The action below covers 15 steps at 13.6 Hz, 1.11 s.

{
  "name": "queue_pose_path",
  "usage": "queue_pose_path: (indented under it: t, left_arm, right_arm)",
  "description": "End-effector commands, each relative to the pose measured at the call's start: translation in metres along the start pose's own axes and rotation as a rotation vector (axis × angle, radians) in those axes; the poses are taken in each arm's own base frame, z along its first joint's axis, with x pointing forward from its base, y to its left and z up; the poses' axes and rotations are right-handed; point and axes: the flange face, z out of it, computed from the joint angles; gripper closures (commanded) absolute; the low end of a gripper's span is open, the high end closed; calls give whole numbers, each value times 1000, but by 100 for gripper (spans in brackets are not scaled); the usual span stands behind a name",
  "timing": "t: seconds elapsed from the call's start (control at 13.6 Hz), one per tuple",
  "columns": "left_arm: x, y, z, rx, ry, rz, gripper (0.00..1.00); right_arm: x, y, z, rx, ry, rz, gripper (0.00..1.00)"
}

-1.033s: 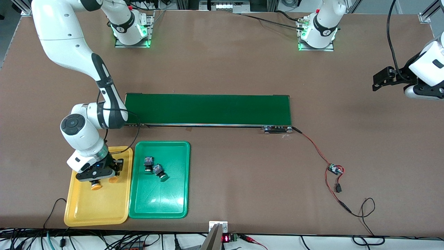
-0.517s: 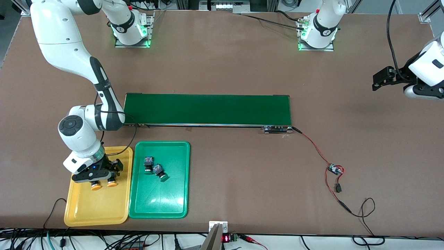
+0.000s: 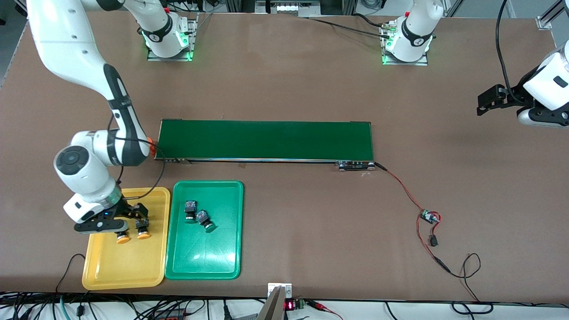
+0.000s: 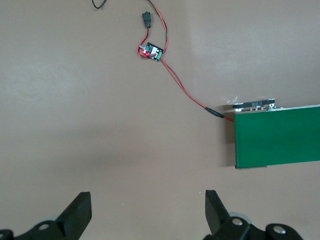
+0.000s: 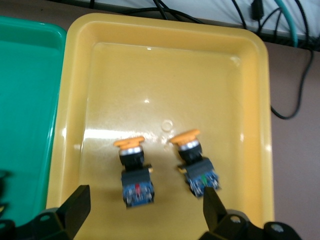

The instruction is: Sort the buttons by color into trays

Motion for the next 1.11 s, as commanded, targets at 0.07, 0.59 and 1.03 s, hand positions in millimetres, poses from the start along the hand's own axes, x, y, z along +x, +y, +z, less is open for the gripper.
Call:
queue_pose_path:
  t: [0.07, 0.59, 1.03]
  left_arm:
    - [-3, -2, -5, 15, -6, 16, 0]
    - [-3, -3, -5, 15, -6, 13, 0]
    - [-3, -3, -5, 13, -5, 11, 0]
  right_arm:
    - [-12, 26, -124, 10, -162, 44, 0]
    - [-69, 71, -280, 26, -355, 114, 0]
    - [-96, 90, -330, 145, -363, 134, 0]
